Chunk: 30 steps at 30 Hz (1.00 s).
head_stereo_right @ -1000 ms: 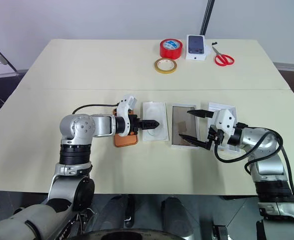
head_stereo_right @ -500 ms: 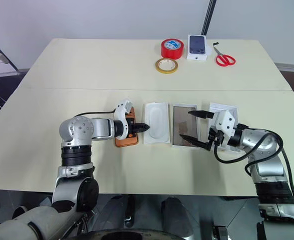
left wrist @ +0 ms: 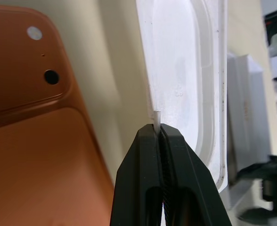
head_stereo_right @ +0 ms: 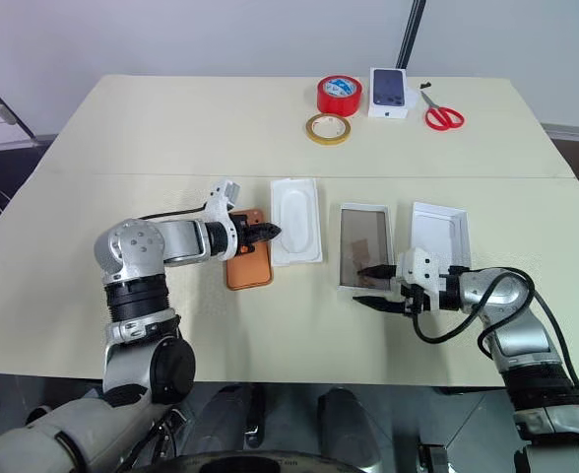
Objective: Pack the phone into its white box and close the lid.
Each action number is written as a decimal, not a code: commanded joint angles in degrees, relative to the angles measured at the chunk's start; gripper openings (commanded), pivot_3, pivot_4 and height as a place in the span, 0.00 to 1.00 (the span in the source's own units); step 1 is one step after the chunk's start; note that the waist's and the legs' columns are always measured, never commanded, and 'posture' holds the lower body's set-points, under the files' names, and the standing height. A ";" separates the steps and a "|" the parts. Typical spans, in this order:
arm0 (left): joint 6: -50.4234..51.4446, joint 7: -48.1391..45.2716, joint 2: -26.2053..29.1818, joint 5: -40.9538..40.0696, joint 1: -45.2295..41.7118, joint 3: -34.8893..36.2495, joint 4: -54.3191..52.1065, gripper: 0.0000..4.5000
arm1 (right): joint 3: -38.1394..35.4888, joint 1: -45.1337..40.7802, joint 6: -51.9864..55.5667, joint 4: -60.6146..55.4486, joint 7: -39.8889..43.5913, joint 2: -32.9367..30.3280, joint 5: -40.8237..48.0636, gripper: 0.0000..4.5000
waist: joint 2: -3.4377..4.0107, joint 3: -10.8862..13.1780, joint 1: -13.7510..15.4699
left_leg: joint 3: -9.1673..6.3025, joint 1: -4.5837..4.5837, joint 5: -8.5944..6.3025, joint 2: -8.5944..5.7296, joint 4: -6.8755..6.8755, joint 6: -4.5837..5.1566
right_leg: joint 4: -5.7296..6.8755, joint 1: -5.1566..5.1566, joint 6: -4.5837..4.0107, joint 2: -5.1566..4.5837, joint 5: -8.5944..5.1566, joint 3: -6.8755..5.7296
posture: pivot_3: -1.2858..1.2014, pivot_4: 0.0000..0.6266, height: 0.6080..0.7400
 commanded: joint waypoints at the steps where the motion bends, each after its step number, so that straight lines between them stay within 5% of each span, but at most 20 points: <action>1: -0.18 0.62 -0.48 -1.34 -2.63 2.07 -2.40 0.00 | 0.94 -0.73 -2.94 1.60 1.04 -0.38 -1.96 0.07 | -0.02 0.01 0.00 | -0.01 0.00 0.00 0.00 0.00 0.00 | 0.00 0.00 0.00 0.01 0.00 -0.01 | 0.52 0.24 1.00; 10: 3.65 1.28 -3.47 -3.60 -4.60 5.10 -4.38 0.00 | 4.86 0.34 0.68 -10.23 -2.69 4.14 -2.07 0.01 | -0.03 0.02 -0.12 | -0.03 -0.01 0.05 0.02 -0.01 -0.10 | 0.01 -0.01 0.01 0.01 0.00 -0.02 | 0.52 0.24 1.00; 16: 4.21 1.21 -0.95 -6.44 -0.05 -1.49 -7.41 0.00 | 7.81 1.70 6.18 -15.97 -6.30 7.02 -1.55 0.01 | -0.03 0.01 -0.11 | -0.04 -0.01 0.11 0.03 -0.04 -0.22 | 0.02 -0.05 0.02 0.03 0.00 -0.01 | 0.52 0.24 1.00; 19: 4.21 1.97 -0.77 -7.53 1.60 -3.01 -8.33 0.00 | 7.45 2.61 7.26 -17.61 -7.23 6.29 -1.84 0.21 | -0.04 0.02 0.23 | -0.05 -0.03 0.11 -0.01 -0.01 -0.22 | 0.02 -0.03 0.02 -0.03 0.00 -0.03 | 0.52 0.24 1.00; 23: 4.21 2.99 -0.09 -10.13 3.75 -4.21 -9.85 0.00 | 3.95 5.47 10.99 -22.83 -8.41 3.98 0.98 0.60 | -0.04 0.02 0.24 | -0.05 -0.04 0.10 -0.01 -0.01 -0.21 | 0.01 -0.04 0.02 -0.04 0.00 -0.02 | 0.52 0.24 1.00; 30: 4.21 6.80 -1.19 -13.35 6.45 -5.08 -10.18 0.00 | -8.75 9.56 16.07 -23.90 -6.58 -4.36 8.67 0.60 | -0.07 0.04 0.04 | -0.08 -0.04 -0.04 0.00 -0.03 0.05 | 0.01 -0.03 0.01 -0.02 0.00 -0.02 | 0.52 0.24 1.00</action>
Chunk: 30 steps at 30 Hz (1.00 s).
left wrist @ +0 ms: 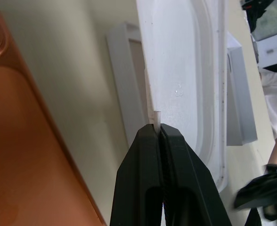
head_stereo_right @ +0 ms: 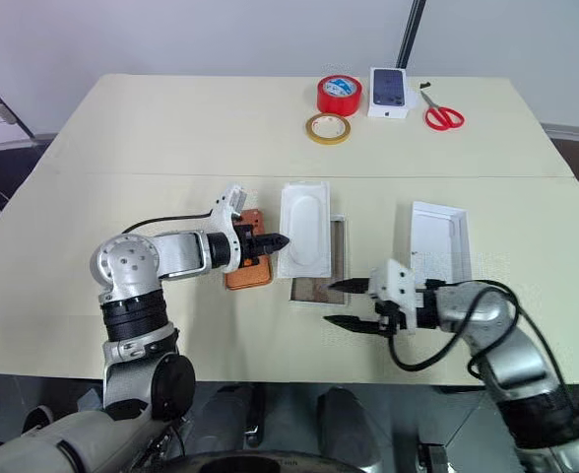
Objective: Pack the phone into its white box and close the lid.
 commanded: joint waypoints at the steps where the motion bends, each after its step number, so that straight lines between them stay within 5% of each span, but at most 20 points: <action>1: 0.50 1.52 -1.44 -3.06 0.90 -1.22 -1.31 0.00 | -7.65 -0.42 -0.58 3.24 1.55 -3.78 2.48 0.60 | -0.01 0.00 0.07 | 0.01 0.00 0.00 -0.02 0.00 0.01 | 0.00 0.00 0.00 -0.01 0.00 0.00 | 0.52 0.24 1.00; 8: 0.50 2.62 -0.89 -8.07 1.82 -4.82 -0.38 0.00 | -7.81 -6.46 -9.72 14.65 1.70 -3.33 -1.88 0.60 | -0.04 0.03 -0.16 | 0.02 0.01 -0.01 -0.01 0.00 0.05 | -0.01 -0.01 0.00 0.04 0.00 0.05 | 0.52 0.24 1.00; 15: 0.50 4.43 2.57 -12.52 2.92 -5.41 -1.60 0.64 | -6.53 -10.51 -12.46 18.85 1.46 -0.71 -2.49 0.61 | -0.03 0.02 -0.05 | 0.03 0.01 0.05 0.01 0.02 -0.07 | 0.00 0.01 0.00 0.05 0.00 0.04 | 0.52 0.24 1.00; 20: 0.46 2.39 4.32 -13.27 1.13 -2.84 -4.25 0.64 | -5.62 -14.42 -10.12 17.76 -1.68 4.30 -0.76 0.61 | -0.02 0.02 -0.05 | 0.02 0.01 0.14 0.01 0.01 -0.22 | 0.01 -0.01 0.00 0.06 0.00 0.04 | 0.52 0.24 1.00; 23: -3.92 0.47 6.94 -12.37 -0.02 -1.52 -5.53 0.66 | -4.27 -16.31 -8.38 16.88 -4.51 8.35 -0.40 0.41 | -0.08 0.05 -0.13 | 0.02 0.00 0.15 0.02 0.02 -0.24 | 0.00 -0.01 0.00 0.06 0.00 0.01 | 0.52 0.24 1.00; 27: -4.99 -1.13 7.40 -13.45 -1.06 0.06 -5.57 0.66 | -2.43 -17.37 -10.11 18.03 -6.43 10.77 -3.27 0.01 | -0.06 0.04 0.20 | 0.02 -0.01 0.16 0.00 0.01 -0.26 | 0.00 -0.02 0.00 0.02 0.00 -0.01 | 0.52 0.24 1.00; 30: -7.58 -3.76 11.18 -11.55 0.93 -3.23 -7.36 0.66 | -0.71 -17.62 -10.90 17.99 -6.78 11.44 -4.69 0.01 | -0.07 0.05 -0.04 | 0.05 -0.02 0.16 -0.05 0.02 -0.26 | -0.02 -0.01 0.01 0.00 0.00 0.01 | 0.52 0.24 1.00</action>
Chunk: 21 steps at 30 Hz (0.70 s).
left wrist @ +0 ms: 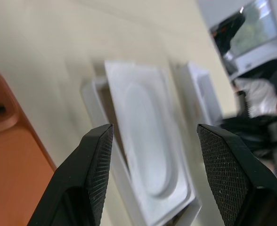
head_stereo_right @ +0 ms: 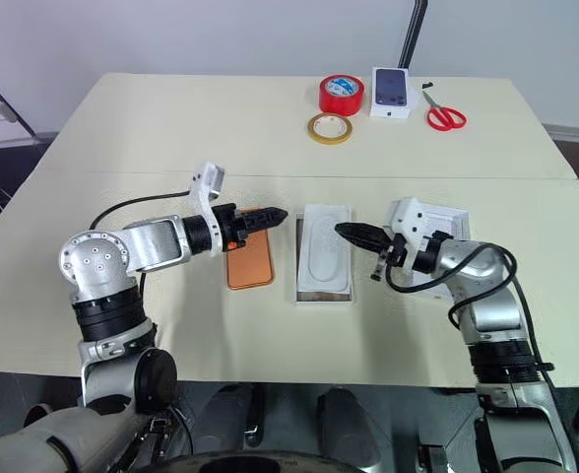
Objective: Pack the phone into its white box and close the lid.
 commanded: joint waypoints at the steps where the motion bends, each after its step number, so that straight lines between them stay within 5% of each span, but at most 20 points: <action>1: -6.01 -5.16 4.85 1.76 2.23 -3.97 -4.24 0.66 | 1.69 -1.58 -3.23 -0.09 -2.08 0.62 -3.76 0.01 | 0.00 0.00 -0.18 | 0.01 0.00 0.00 0.00 -0.01 0.00 | 0.01 -0.01 0.00 -0.01 0.00 0.01 | 0.52 0.24 1.00; 5: -27.19 -17.95 17.16 13.25 9.79 -14.13 -9.34 0.66 | 6.24 -3.33 -9.16 2.76 -7.53 1.27 -13.65 0.01 | 0.03 -0.01 -0.72 | 0.07 0.05 0.03 0.10 -0.14 -0.05 | 0.04 -0.12 -0.04 0.08 0.02 0.09 | 0.52 0.24 1.00; 11: -46.91 -33.21 27.55 18.79 17.33 -11.84 -4.42 0.66 | 14.83 -2.35 -14.21 0.74 -4.72 -1.40 -22.51 0.01 | 0.04 0.00 -0.15 | 0.15 -0.02 0.04 0.13 -0.19 -0.07 | 0.03 -0.23 -0.09 0.03 0.01 0.13 | 0.52 0.24 1.00; 21: -56.28 -37.57 30.07 23.60 18.19 -13.52 0.00 0.66 | 19.16 -2.15 -6.89 -10.49 8.59 -8.56 -17.81 0.01 | 0.02 0.02 -0.15 | 0.09 -0.04 -0.26 0.10 -0.13 0.46 | 0.00 -0.16 -0.10 -0.17 0.01 0.03 | 0.52 0.24 1.00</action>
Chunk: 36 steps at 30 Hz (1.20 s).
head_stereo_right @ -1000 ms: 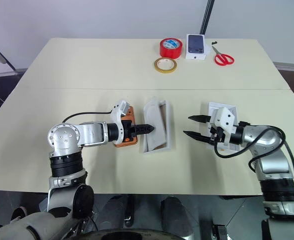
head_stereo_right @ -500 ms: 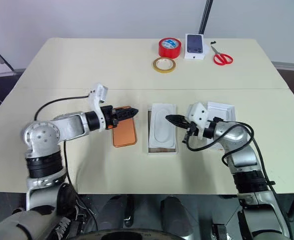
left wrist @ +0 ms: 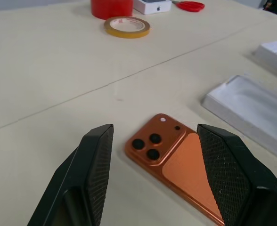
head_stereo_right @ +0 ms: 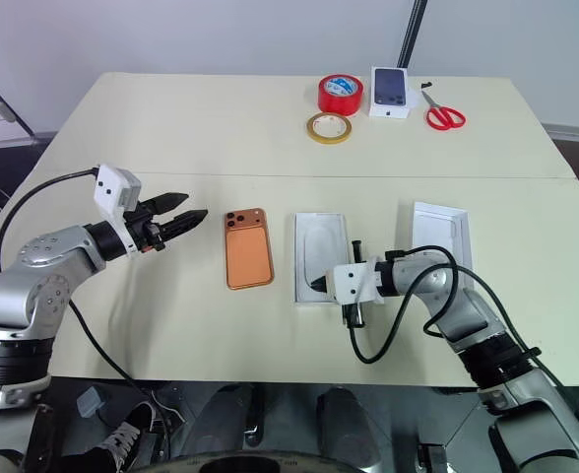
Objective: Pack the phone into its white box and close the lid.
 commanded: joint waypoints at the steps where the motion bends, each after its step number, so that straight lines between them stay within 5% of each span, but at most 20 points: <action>1: -2.05 -0.39 -0.48 0.21 -0.21 0.45 -1.32 0.66 | -0.63 -0.78 6.11 -5.64 2.93 0.89 6.26 0.01 | -0.01 0.01 -0.15 | -0.01 0.00 0.00 0.02 0.00 0.00 | 0.00 0.00 0.00 0.01 0.00 -0.01 | 0.52 0.24 1.00; 3: -2.77 -0.13 -0.69 0.65 -0.06 0.72 -1.02 0.66 | -2.02 -1.10 10.78 -7.74 3.10 2.31 10.58 0.01 | -0.01 0.01 -0.37 | 0.00 0.00 0.00 0.04 0.00 0.01 | 0.02 -0.02 -0.02 0.02 0.01 0.00 | 0.52 0.24 1.00; 11: -1.82 -2.37 -0.27 -2.08 2.13 2.23 -3.59 0.66 | -3.78 -5.27 3.34 2.07 -3.98 4.13 4.88 0.01 | -0.01 0.02 -0.19 | 0.01 -0.01 0.00 0.06 0.01 0.01 | 0.02 -0.04 -0.03 0.04 0.02 -0.01 | 0.52 0.24 1.00; 18: 21.93 0.71 3.78 -11.28 3.91 6.98 2.72 0.66 | -3.91 -9.97 -0.15 6.17 -14.45 11.06 -0.04 0.01 | 0.01 0.04 -0.83 | 0.00 -0.02 0.00 0.11 -0.03 0.01 | 0.13 -0.15 -0.05 0.12 0.03 0.01 | 0.52 0.24 1.00; 22: 36.41 7.21 -0.51 -17.09 0.65 9.82 4.69 0.66 | -0.09 -14.52 3.26 9.15 -15.65 15.86 -3.37 0.01 | -0.02 0.06 -0.45 | -0.01 -0.05 0.00 0.13 0.03 0.01 | 0.18 -0.19 -0.03 0.18 0.03 -0.02 | 0.52 0.24 1.00; 36: 48.99 19.55 -12.20 -19.16 -2.50 12.68 3.45 0.66 | 9.10 -21.02 12.78 17.66 -10.59 19.04 -11.18 0.01 | -0.03 0.00 -0.14 | -0.10 -0.04 0.03 0.02 0.10 -0.04 | 0.17 -0.08 -0.02 0.09 0.04 -0.10 | 0.52 0.24 1.00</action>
